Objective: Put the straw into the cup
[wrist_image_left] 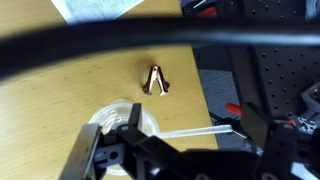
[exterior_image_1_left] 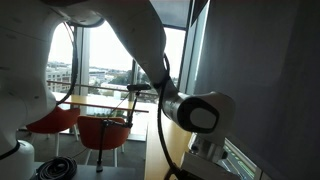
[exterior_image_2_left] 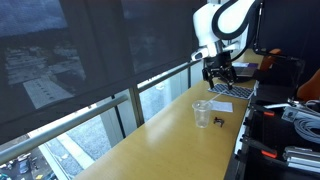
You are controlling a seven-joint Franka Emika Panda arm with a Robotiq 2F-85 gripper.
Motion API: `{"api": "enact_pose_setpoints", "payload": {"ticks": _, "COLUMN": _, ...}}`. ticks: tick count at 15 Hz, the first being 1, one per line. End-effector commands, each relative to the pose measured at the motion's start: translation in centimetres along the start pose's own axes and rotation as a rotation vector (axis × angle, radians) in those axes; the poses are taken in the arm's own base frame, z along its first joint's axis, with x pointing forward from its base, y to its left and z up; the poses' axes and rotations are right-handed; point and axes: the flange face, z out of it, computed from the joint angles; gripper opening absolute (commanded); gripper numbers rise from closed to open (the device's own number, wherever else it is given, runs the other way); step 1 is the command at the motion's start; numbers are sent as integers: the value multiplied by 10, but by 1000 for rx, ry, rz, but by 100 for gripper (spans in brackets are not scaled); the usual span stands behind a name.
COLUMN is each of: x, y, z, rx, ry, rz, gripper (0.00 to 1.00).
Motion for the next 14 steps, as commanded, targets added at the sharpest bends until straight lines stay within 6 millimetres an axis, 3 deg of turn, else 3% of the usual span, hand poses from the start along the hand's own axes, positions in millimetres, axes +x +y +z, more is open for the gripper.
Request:
{"api": "enact_pose_setpoints", "payload": {"ticks": 1, "x": 2, "y": 11, "z": 3, "rx": -20, "ry": -4, "rz": 0, "gripper": 100}}
{"api": "enact_pose_setpoints", "payload": {"ticks": 8, "x": 11, "y": 37, "z": -9, "rx": -45, "ry": 13, "rz": 13, "gripper": 100}}
{"api": "enact_pose_setpoints", "payload": {"ticks": 14, "x": 19, "y": 82, "z": -40, "rx": -90, "ry": 50, "rz": 55, "gripper": 100}}
